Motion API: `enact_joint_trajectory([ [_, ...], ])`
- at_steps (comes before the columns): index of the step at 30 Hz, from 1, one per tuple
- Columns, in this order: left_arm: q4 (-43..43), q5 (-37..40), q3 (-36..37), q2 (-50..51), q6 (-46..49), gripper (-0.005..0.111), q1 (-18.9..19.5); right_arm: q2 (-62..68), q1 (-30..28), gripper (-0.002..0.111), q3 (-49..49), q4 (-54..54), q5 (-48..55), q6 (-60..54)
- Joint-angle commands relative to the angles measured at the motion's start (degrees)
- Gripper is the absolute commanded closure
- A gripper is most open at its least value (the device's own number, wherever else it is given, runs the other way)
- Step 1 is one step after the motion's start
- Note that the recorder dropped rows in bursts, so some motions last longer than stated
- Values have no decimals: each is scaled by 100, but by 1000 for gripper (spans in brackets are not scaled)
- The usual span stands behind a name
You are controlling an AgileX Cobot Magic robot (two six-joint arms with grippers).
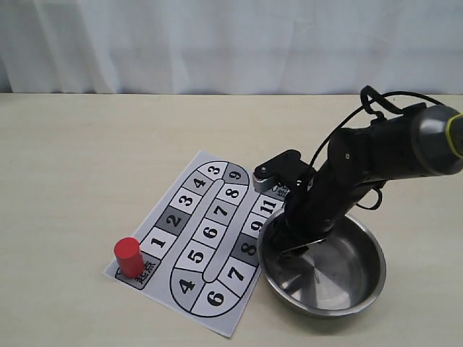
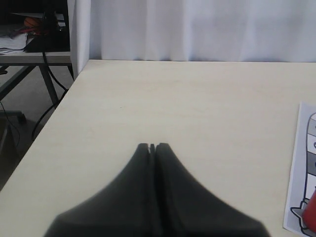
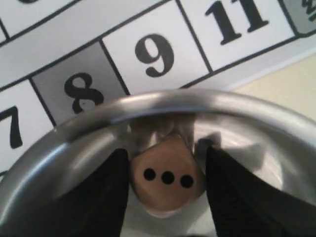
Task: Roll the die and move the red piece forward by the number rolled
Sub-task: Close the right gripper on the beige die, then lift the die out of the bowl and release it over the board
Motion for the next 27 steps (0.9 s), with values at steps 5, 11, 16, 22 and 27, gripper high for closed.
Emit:
enact_joint_trajectory([
  [5, 8, -69, -34, -2, 1, 107, -47, -946, -6, 104, -233, -263, 792, 220],
  [11, 8, -69, -34, -2, 1, 107, -47, -1216, -351, 104, -478, -491, -95, 1251],
  [16, 8, -69, -34, -2, 1, 107, -47, -753, -949, 104, -733, -588, -556, 1060],
  [22, 8, -69, -34, -2, 1, 107, -47, 81, -1541, 104, -1227, -425, -476, 1071],
  [27, 8, -69, -34, -2, 1, 107, -47, 371, -1659, 104, -1410, -425, -579, 643],
])
